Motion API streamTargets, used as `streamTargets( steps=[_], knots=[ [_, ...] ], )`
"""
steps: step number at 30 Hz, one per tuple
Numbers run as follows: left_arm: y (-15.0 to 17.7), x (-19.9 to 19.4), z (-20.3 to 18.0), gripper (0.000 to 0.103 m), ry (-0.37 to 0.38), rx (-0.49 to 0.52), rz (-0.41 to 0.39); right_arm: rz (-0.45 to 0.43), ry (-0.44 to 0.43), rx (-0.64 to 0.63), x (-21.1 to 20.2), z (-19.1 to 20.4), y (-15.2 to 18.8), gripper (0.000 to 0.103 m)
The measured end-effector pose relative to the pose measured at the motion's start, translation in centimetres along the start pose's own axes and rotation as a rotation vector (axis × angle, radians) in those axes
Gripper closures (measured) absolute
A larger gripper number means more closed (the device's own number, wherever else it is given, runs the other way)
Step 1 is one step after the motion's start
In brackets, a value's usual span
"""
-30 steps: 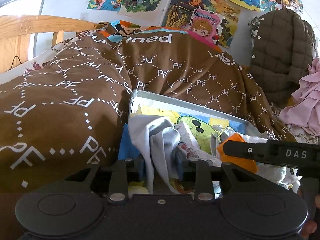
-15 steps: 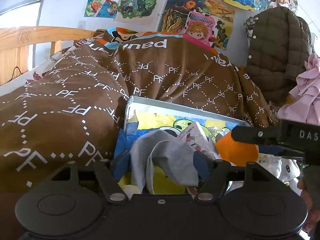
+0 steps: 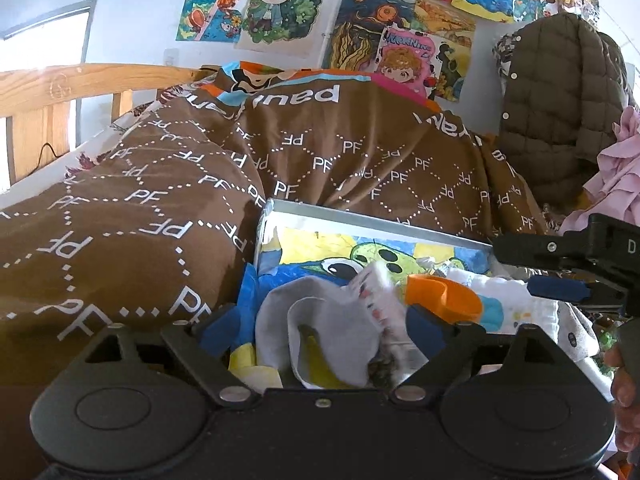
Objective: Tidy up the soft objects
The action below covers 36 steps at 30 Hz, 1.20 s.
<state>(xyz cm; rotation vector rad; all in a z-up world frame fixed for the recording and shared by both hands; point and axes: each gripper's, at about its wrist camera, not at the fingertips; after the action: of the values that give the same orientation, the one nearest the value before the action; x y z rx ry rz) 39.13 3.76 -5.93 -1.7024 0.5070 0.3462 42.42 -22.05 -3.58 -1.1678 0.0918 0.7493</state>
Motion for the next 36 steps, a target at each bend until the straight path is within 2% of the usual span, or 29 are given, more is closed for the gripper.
streamTargets(
  steps=[10,23,29,36],
  knots=[
    [-1.2,-3.1,-0.4,0.001,-0.015,-0.006,-0.067,-0.049,0.02,-0.003,-2.6,0.4,-0.5,0.0],
    [-1.0,-10.1,-1.9,0.001,-0.005,-0.01,-0.121,-0.102,0.038,-0.023,-9.1,1.9,0.2,0.0],
    [-1.1,-13.7,-2.9,0.001,-0.014,-0.024,-0.172,-0.115,0.08,-0.08,-11.9,3.6,0.9,0.0],
    [0.3,-16.6,-4.0,0.001,-0.028,-0.026,-0.168,-0.121,0.101,-0.17,-14.3,5.7,2.4,0.0]
  ],
)
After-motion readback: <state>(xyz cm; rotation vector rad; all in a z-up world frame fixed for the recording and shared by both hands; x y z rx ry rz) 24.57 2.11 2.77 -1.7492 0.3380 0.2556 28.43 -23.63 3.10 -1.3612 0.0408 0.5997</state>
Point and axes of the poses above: each gripper's, at about its wrist camera, not at the fingertips, and x roughly the way its jaws point, z to its left, y to its underside, and after that the axes turned 3 degrees about z, right-handed
